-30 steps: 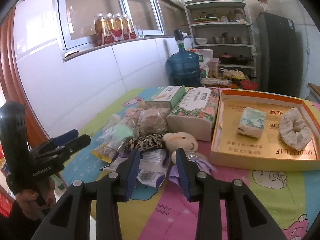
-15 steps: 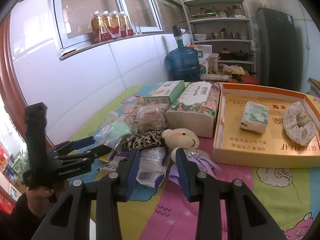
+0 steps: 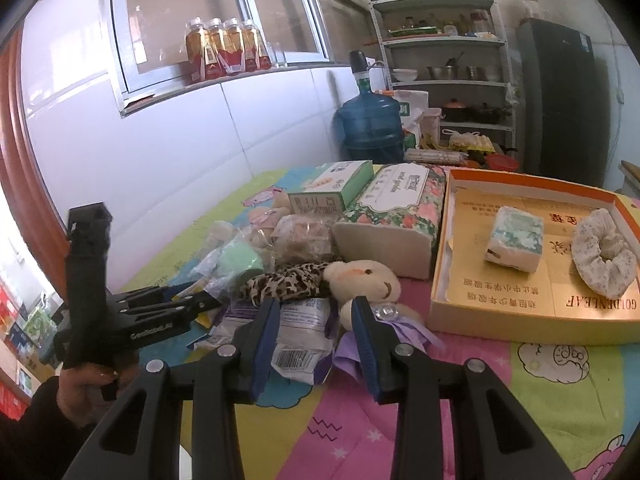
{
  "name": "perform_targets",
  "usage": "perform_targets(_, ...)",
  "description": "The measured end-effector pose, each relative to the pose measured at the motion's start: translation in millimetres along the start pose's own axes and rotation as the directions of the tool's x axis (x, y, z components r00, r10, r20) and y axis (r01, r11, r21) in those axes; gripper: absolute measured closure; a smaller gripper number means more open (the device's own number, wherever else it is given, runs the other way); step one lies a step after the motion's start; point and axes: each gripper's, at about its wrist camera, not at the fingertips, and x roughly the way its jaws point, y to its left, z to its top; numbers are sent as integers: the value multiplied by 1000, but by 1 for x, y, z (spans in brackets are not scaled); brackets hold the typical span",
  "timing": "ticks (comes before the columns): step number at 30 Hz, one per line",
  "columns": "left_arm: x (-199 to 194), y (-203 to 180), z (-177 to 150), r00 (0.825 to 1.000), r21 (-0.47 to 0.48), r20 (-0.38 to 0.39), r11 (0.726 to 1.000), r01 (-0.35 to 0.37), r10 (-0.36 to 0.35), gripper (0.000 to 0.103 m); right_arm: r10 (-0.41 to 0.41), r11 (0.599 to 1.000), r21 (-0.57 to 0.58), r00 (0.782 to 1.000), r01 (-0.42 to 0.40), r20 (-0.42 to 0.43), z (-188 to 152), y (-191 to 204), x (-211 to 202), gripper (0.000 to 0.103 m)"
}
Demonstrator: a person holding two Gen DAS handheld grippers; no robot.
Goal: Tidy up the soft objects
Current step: 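Move the left gripper to the yellow snack bag and close on it, then lift the snack bag with the left gripper while the right gripper closes on the teddy bear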
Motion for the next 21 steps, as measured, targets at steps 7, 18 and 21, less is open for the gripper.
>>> perform_targets(7, -26, 5, -14, 999, 21, 22, 999, 25, -25, 59, -35, 999, 22, 998, 36, -52, -3, -13, 12, 66)
perform_targets(18, -53, -10, 11, 985, 95, 134, 991, 94, -106, 84, -144, 989, -54, 979, 138, -143, -2, -19, 40, 46)
perform_targets(21, -51, -10, 18, 985, 101, 138, 990, 93, -107, 84, -155, 988, -45, 973, 149, -172, -4, -21, 48, 46)
